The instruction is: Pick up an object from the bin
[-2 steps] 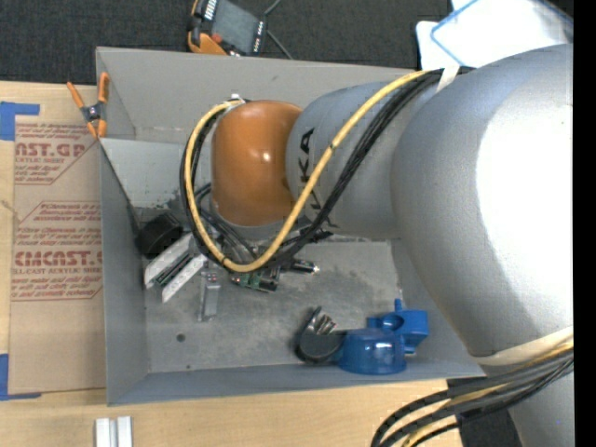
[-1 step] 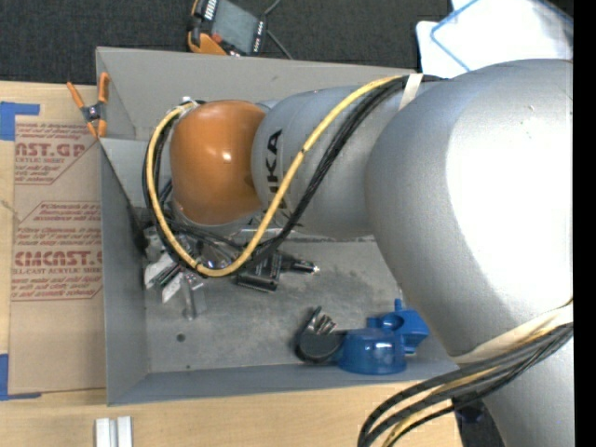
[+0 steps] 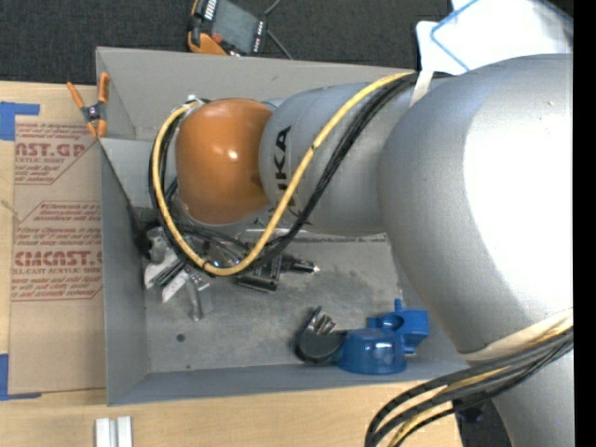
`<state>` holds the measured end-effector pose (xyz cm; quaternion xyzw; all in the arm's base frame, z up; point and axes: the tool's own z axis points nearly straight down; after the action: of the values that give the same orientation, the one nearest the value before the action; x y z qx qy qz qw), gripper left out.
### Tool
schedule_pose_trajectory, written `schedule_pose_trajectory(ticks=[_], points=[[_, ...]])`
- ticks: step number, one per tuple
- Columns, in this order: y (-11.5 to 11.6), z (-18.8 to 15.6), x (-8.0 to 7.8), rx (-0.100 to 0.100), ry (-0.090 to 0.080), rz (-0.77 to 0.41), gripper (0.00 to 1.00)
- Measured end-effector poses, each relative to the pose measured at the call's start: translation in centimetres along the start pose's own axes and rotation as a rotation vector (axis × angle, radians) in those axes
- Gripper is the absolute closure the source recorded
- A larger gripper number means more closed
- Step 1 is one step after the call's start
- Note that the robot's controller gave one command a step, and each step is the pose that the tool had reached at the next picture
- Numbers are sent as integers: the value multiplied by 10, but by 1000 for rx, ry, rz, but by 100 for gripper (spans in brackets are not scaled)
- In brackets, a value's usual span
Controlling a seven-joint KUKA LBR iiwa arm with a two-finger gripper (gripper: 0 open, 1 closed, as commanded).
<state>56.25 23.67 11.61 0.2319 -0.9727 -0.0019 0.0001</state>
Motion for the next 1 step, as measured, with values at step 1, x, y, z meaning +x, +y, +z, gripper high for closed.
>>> schedule_pose_trajectory(ticks=[1], points=[[-4,18,-6,1,-3,67,0]])
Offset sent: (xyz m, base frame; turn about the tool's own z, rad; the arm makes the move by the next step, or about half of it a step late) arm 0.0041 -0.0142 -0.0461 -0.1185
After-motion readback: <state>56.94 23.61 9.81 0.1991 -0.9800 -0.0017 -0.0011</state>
